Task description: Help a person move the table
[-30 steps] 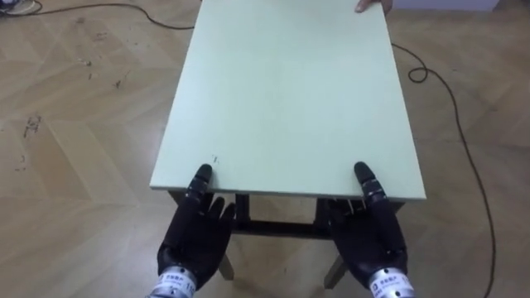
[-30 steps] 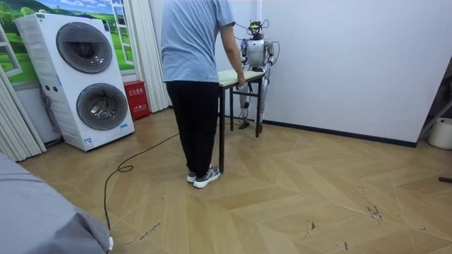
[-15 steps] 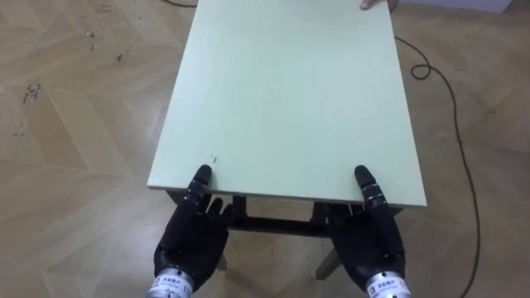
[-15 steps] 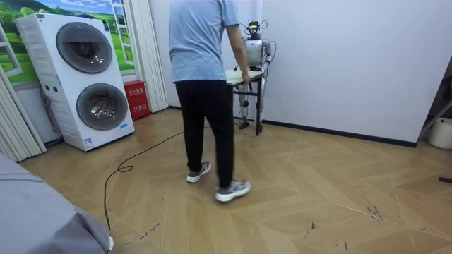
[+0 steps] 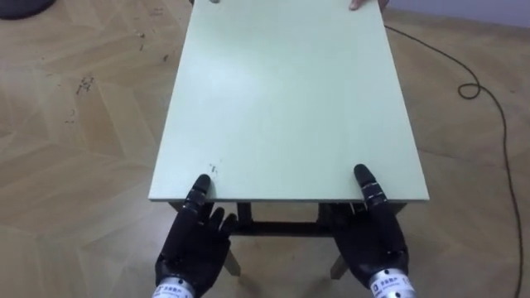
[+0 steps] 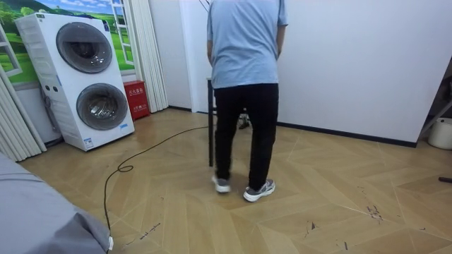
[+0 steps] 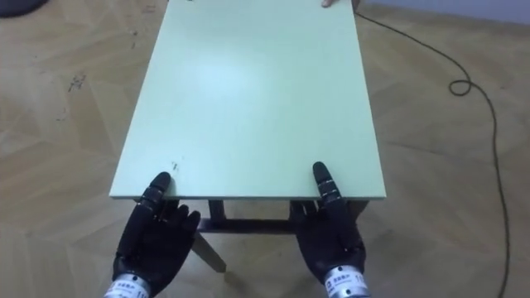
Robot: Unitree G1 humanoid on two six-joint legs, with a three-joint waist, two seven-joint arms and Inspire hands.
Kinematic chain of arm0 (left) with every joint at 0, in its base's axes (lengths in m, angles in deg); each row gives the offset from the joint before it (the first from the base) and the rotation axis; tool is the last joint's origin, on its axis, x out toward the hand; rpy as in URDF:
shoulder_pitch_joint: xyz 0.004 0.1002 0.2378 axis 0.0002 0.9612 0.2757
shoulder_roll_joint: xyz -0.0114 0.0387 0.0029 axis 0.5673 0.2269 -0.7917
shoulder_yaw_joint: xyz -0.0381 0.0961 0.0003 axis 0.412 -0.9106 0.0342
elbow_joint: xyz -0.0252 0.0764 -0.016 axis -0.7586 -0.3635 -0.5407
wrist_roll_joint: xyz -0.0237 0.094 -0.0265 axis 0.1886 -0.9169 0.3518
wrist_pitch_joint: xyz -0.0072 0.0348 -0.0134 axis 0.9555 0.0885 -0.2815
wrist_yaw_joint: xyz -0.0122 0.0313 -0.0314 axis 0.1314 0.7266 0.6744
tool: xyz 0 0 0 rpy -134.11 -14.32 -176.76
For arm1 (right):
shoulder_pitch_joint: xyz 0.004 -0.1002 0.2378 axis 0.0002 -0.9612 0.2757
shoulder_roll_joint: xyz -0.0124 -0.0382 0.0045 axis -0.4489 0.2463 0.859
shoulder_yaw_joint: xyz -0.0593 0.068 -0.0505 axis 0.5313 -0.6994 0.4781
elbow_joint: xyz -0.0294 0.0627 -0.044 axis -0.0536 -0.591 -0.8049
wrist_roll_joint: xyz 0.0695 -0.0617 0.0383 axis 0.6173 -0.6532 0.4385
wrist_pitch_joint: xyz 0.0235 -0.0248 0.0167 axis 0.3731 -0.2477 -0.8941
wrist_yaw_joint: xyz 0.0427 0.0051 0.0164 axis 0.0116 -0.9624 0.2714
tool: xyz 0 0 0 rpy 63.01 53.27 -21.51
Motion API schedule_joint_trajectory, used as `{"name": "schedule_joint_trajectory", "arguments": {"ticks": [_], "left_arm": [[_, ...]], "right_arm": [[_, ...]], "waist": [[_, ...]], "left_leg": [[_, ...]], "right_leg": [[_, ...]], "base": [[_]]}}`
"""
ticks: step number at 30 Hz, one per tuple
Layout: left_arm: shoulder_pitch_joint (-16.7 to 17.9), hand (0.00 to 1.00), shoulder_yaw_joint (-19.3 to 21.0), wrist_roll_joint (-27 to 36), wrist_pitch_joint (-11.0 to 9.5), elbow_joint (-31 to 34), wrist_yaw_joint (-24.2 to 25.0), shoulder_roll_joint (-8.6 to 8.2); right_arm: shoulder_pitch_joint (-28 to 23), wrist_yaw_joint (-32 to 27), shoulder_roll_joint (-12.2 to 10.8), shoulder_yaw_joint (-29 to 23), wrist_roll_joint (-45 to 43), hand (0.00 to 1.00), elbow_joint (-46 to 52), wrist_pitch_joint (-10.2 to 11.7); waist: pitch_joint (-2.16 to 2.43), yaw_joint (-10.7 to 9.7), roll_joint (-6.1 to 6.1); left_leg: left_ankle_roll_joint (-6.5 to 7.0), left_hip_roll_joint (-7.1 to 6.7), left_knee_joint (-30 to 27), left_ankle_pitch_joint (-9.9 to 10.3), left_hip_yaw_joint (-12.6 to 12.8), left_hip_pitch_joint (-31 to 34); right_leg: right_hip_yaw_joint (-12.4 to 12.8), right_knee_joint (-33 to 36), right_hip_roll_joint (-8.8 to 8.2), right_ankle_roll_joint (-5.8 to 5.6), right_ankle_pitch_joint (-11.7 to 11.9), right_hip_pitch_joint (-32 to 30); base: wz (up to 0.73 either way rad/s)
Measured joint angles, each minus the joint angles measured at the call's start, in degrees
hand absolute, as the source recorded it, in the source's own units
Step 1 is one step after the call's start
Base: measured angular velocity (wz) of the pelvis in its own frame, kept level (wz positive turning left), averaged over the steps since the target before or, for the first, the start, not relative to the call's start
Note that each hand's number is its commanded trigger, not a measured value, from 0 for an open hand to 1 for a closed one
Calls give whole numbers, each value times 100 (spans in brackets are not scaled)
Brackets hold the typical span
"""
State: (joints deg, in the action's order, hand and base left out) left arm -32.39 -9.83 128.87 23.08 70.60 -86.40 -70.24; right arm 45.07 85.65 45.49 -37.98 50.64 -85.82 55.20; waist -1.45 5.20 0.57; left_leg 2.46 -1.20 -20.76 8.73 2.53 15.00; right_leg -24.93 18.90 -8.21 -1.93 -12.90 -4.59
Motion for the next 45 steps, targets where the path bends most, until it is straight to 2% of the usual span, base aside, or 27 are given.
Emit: {"name": "schedule_joint_trajectory", "arguments": {"ticks": [3, 5, 7, 8, 10, 12, 15, 17, 22, 24, 25, 27, 28, 29, 30, 31, 32, 33, 34, 35, 36, 38, 39, 40, 41, 43, 45], "left_arm": [[-5, 100, 3, 0, -2, 0, 0, 2], [-12, 100, 21, -30, -12, 10, 6, 5], [-43, 100, 27, -39, -15, 9, 8, 40], [-43, 100, 29, -40, -27, 10, 8, 54], [-44, 100, 27, -48, -33, 10, 8, 51], [-44, 100, 32, -50, -44, 10, 8, 59], [-37, 100, 40, -51, -102, 13, 8, 63], [-33, 100, 48, -51, -129, 13, 8, 28], [16, 100, 47, -47, -160, 22, 59, 22], [15, 100, 48, -7, -163, 24, 66, 23], [15, 100, 47, 3, -162, 25, 79, 24], [-3, 100, 31, -1, -161, 25, 84, 23], [-36, 100, 18, -10, -156, 25, 84, 26], [-92, 100, -2, -9, -153, 25, 82, 39], [-129, 100, -15, -8, -153, 24, 80, 52], [-224, 100, -40, 3, -152, 21, 78, 69], [-295, 100, -61, 5, -150, 20, 79, 33], [-292, 100, -49, 2, -148, -19, 79, -17], [-209, 100, -31, 1, -138, -34, 85, -48], [-183, 100, -32, 1, -119, -34, 99, -56], [-184, 100, -32, -5, -97, -35, 99, -65], [-186, 100, -35, -12, -78, -35, 100, -96], [-186, 100, -35, -13, -70, -35, 100, -98], [-186, 100, -19, -27, -60, -33, 100, -93], [-186, 100, -8, -27, -59, -30, 100, -104], [-179, 100, -10, -27, -59, -27, 99, -156], [-154, 100, -2, -42, -60, 20, 100, -146]], "right_arm": [[2, 0, 24, 3, 5, 100, -4, -5], [1, 1, 60, 5, 9, 100, -8, -11], [0, 1, 43, 17, 8, 100, -7, -12], [-1, 0, 27, 22, 8, 100, -7, -14], [-11, -10, 14, 19, 8, 100, -6, -14], [-3, -15, 13, 23, 9, 100, -6, -26], [77, -61, 12, 34, 1, 100, -8, -77], [156, -65, 22, 35, 10, 100, -53, -85], [268, -64, 64, 35, 3, 100, -119, -118], [317, -63, 69, 34, -5, 100, -138, -120], [321, -59, 69, 26, -7, 100, -138, -121], [313, -38, 79, 9, -5, 100, -136, -121], [288, -12, 83, -11, 8, 100, -137, -121], [277, 17, 71, -42, 10, 100, -135, -120], [276, 25, 53, -69, 9, 100, -124, -120], [265, 24, 29, -141, 11, 100, -57, -130], [298, 23, 51, -218, 8, 100, 6, -149], [339, -11, 57, -223, -4, 100, -18, -164], [350, -113, 27, -215, -28, 100, -47, -188], [333, -119, 27, -215, -28, 100, -45, -189], [331, -119, 29, -216, -27, 100, -26, -195], [321, -119, 51, -251, -38, 100, 20, -206], [319, -119, 59, -265, -51, 100, 24, -212], [316, -119, 56, -281, -87, 100, 25, -232], [316, -119, 35, -302, -167, 100, 51, -246], [319, -119, 50, -332, -212, 100, 73, -249], [320, -118, 57, -327, -210, 100, 74, -251]], "waist": [[-6, 3, 21], [-37, 4, 75], [-41, -32, 98], [-41, -39, 97], [-40, -84, 89], [-33, 12, 63], [-38, 223, 21], [-44, 283, -4], [-39, 310, -75], [-37, 314, -74], [-36, 313, -74], [-35, 237, -74], [-28, 141, -62], [-12, 78, -35], [0, 66, -12], [15, -30, 5], [6, -95, 20], [-1, -111, 77], [4, -106, 103], [-4, -84, 138], [-16, -93, 187], [-37, -126, 238], [-40, -128, 252], [-28, -123, 235], [-13, -90, 208], [-9, -23, 210], [-5, 79, 215]], "left_leg": [[63, -122, -93, 42, -79, 27], [100, -235, -171, 55, -287, 88], [136, -331, -191, 16, -489, 158], [142, -405, -183, -11, -615, 160], [151, -480, -182, -48, -843, 151], [140, -539, -173, -68, -975, 154], [88, -616, -170, -124, -1176, 159], [55, -636, -167, -151, -1307, 166], [-7, -631, -168, -205, -1430, 169], [-39, -657, -156, -251, -1580, 170], [-67, -665, -123, -304, -1677, 170], [-80, -658, 45, -479, -1687, 170], [-76, -659, 250, -671, -1689, 163], [-98, -657, 597, -954, -1754, 130], [-135, -664, 798, -1121, -1875, 115], [-298, -689, 1283, -1498, -1971, 75], [-230, -652, 1225, -1476, -1451, 199], [-61, -523, 829, -1163, -965, 296], [24, -241, 57, -493, -12, 299], [16, 63, -538, 32, 561, 224], [-75, 317, -921, 413, 796, 165], [-84, 468, -1109, 760, 864, 154], [-7, 464, -1090, 803, 868, 160], [80, 386, -940, 816, 831, 141], [250, 245, -714, 718, 816, 79], [391, 80, -446, 569, 833, -28], [444, 10, -350, 506, 827, -75]], "right_leg": [[-65, 259, -145, -79, -179, 22], [117, 337, -173, -132, -232, 36], [219, 345, -167, -159, -248, 49], [383, 336, -146, -159, -248, 86], [503, 221, -107, -174, -257, 218], [738, 28, -31, -173, -257, 277], [745, -348, 78, -210, -197, 494], [722, -470, 138, -200, -175, 600], [604, -600, 266, -174, -160, 829], [561, -622, 310, -152, -147, 878], [489, -621, 348, -107, -120, 897], [402, -640, 407, 17, -67, 923], [412, -646, 458, 164, -37, 918], [478, -660, 511, 284, -5, 843], [589, -746, 586, 339, 20, 780], [755, -994, 724, 468, 81, 681], [490, -1127, 554, 376, 43, 661], [355, -1101, 546, 367, 45, 662], [18, -995, 531, 368, 47, 708], [-289, -969, 566, 372, 41, 767], [-472, -869, 611, 365, -3, 751], [-649, -681, 610, 302, -184, 661], [-671, -588, 601, 265, -239, 646], [-656, -458, 551, 192, -300, 614], [-537, -364, 463, 150, -318, 520], [-255, -185, 315, 112, -308, 408], [-116, -6, 229, 87, -300, 323]], "base": [[45], [50], [63], [69], [69], [47], [33], [38], [51], [37], [54], [79], [109], [111], [107], [96], [81], [44], [24], [40], [45], [45], [43], [33], [28], [20], [14]]}}
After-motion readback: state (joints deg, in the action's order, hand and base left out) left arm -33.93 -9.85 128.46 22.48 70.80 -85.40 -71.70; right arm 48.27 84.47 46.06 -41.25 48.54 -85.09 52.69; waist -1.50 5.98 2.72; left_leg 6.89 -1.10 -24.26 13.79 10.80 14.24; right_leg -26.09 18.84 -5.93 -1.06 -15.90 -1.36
